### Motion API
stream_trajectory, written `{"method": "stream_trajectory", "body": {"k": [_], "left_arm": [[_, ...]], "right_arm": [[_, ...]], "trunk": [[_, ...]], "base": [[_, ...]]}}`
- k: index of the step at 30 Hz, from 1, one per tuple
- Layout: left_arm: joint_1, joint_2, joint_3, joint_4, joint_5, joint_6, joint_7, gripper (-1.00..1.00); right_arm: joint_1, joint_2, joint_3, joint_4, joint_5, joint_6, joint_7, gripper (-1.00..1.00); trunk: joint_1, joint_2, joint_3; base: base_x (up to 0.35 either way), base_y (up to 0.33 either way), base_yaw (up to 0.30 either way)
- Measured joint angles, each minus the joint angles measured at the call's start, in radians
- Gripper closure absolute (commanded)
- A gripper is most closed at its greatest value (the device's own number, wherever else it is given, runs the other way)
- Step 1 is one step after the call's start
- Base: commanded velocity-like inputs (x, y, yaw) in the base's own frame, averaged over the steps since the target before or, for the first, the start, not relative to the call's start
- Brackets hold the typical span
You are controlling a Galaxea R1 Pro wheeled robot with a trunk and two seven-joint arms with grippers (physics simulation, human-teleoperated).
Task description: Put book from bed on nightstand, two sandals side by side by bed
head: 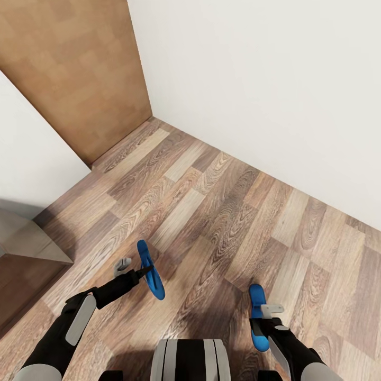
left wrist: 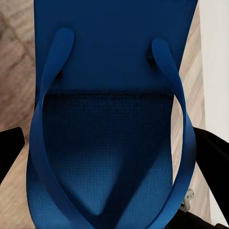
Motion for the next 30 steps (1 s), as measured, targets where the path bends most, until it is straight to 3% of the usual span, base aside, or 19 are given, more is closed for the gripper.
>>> {"method": "stream_trajectory", "body": {"k": [9, 21, 30], "left_arm": [[0.0, 0.0, 0.0, 0.0, 0.0, 0.0, 0.0, 1.0], [0.0, 0.0, 0.002, 0.0, 0.002, 0.002, 0.0, 1.0], [0.0, 0.0, 0.002, 0.0, 0.002, 0.003, 0.0, 1.0]], "right_arm": [[0.0, 0.0, 0.0, 0.0, 0.0, 0.0, 0.0, 1.0], [0.0, -0.001, 0.001, 0.0, -0.002, 0.0, 0.001, 1.0], [0.0, -0.001, 0.001, 0.0, -0.002, 0.0, 0.001, 1.0]], "trunk": [[0.0, 0.0, 0.0], [-0.003, 0.002, 0.027], [-0.004, 0.002, 0.031]], "base": [[0.0, 0.0, 0.0], [0.0, 0.0, 0.0], [0.0, 0.0, 0.0]]}}
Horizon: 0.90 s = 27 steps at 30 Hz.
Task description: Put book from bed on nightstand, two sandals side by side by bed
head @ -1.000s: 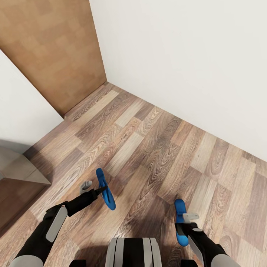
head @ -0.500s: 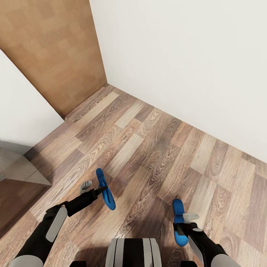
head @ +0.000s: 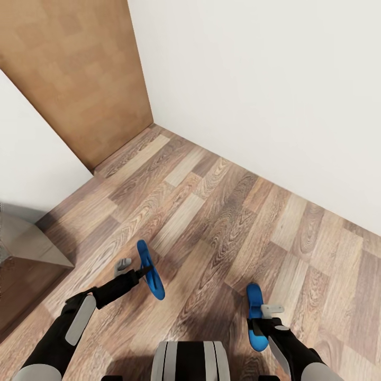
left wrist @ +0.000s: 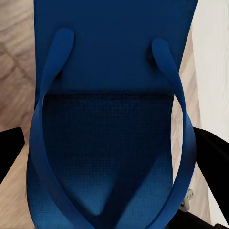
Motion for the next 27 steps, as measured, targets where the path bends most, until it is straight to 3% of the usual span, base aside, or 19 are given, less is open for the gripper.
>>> {"method": "stream_trajectory", "body": {"k": [3, 18, 21, 24, 27], "left_arm": [[0.0, 0.0, 0.0, 0.0, 0.0, 0.0, 0.0, 1.0], [0.0, 0.0, 0.0, 0.0, -0.002, -0.001, 0.0, 1.0], [0.0, 0.0, 0.0, 0.0, 0.0, 0.0, 0.0, 1.0], [0.0, 0.0, 0.0, 0.0, -0.002, -0.001, 0.0, 1.0], [0.0, 0.0, 0.0, 0.0, -0.002, -0.001, 0.0, 1.0]], "right_arm": [[0.0, 0.0, 0.0, 0.0, 0.0, 0.0, 0.0, 1.0], [0.0, 0.008, 0.0, -0.005, 0.004, 0.0, -0.006, 1.0], [0.0, 0.01, 0.0, -0.006, 0.006, 0.0, -0.068, 1.0], [0.0, 0.01, -0.001, -0.005, 0.008, -0.001, -0.195, 1.0], [0.0, 0.01, 0.0, -0.005, 0.007, -0.001, -0.234, 1.0]], "trunk": [[-0.001, 0.001, 0.012], [-0.003, 0.001, 0.023], [-0.004, 0.002, 0.031], [-0.004, 0.002, 0.039], [-0.004, 0.002, 0.039]], "base": [[0.0, 0.0, 0.0], [0.0, 0.0, 0.0], [0.0, 0.0, 0.0], [0.0, 0.0, 0.0], [0.0, 0.0, 0.0]]}}
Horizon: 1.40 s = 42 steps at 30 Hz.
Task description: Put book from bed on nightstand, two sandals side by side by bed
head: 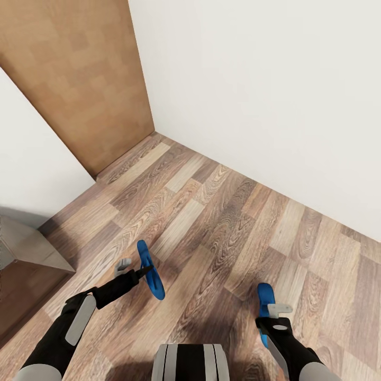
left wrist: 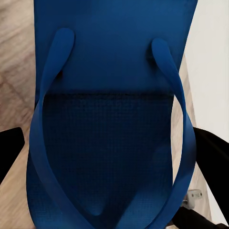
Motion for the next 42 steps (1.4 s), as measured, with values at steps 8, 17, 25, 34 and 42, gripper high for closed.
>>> {"method": "stream_trajectory", "body": {"k": [8, 17, 25, 34, 42], "left_arm": [[0.0, 0.0, 0.0, 0.0, 0.001, 0.001, 0.0, 1.0], [0.0, 0.0, 0.0, 0.0, 0.001, 0.0, 0.0, 1.0], [0.0, 0.0, 0.0, 0.0, 0.001, 0.001, 0.0, 1.0], [0.0, 0.0, -0.001, 0.0, 0.001, 0.0, 0.0, 1.0], [0.0, 0.0, -0.001, 0.0, 0.0, 0.0, 0.0, 1.0]], "right_arm": [[0.0, -0.002, 0.002, -0.001, -0.003, 0.0, -0.005, 1.0], [0.0, -0.004, 0.002, -0.003, -0.01, 0.003, 0.116, 1.0], [0.0, -0.003, -0.001, -0.001, -0.008, 0.038, 0.207, 1.0], [0.0, -0.003, -0.002, -0.004, -0.005, 0.041, -0.026, 1.0], [0.0, -0.004, 0.001, -0.005, -0.01, 0.044, 0.135, 1.0]], "trunk": [[-0.002, 0.001, 0.019], [-0.005, 0.002, 0.039], [-0.008, 0.004, 0.066], [-0.01, 0.005, 0.085], [-0.01, 0.005, 0.085]], "base": [[0.0, 0.0, 0.0], [0.0, 0.0, 0.0], [0.0, 0.0, 0.0], [0.0, 0.0, 0.0], [0.0, 0.0, 0.0]]}}
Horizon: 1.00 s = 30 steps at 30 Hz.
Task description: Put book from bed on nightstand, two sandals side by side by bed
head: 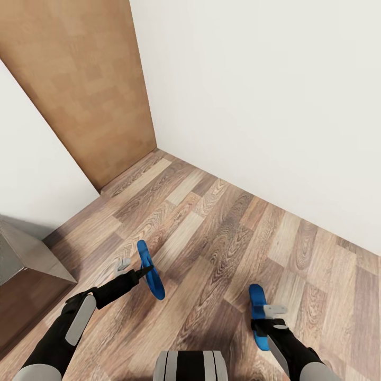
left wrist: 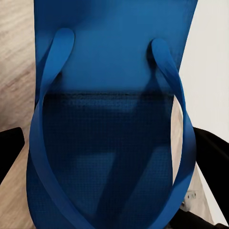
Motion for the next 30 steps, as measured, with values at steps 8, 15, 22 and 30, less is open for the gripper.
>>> {"method": "stream_trajectory", "body": {"k": [8, 15, 22, 30], "left_arm": [[0.0, 0.0, -0.001, 0.0, 0.0, 0.0, 0.0, 1.0], [0.0, 0.0, -0.001, 0.0, 0.001, 0.001, 0.0, 1.0], [0.0, 0.0, -0.001, 0.0, 0.002, 0.002, 0.0, 1.0], [0.0, 0.0, 0.0, 0.0, 0.002, 0.002, 0.0, 1.0]], "right_arm": [[0.0, 0.001, -0.006, 0.0, 0.005, 0.001, -0.1, 1.0], [0.0, 0.001, -0.005, 0.001, 0.003, 0.0, -0.118, 1.0], [0.0, 0.001, -0.005, 0.001, 0.003, 0.0, -0.119, 1.0], [0.0, 0.001, -0.005, 0.002, 0.003, 0.0, -0.119, 1.0]], "trunk": [[-0.002, 0.001, 0.015], [-0.004, 0.002, 0.035], [-0.007, 0.004, 0.062], [-0.011, 0.006, 0.093]], "base": [[0.0, 0.0, 0.0], [0.0, 0.0, 0.0], [0.0, 0.0, 0.0], [0.0, 0.0, 0.0]]}}
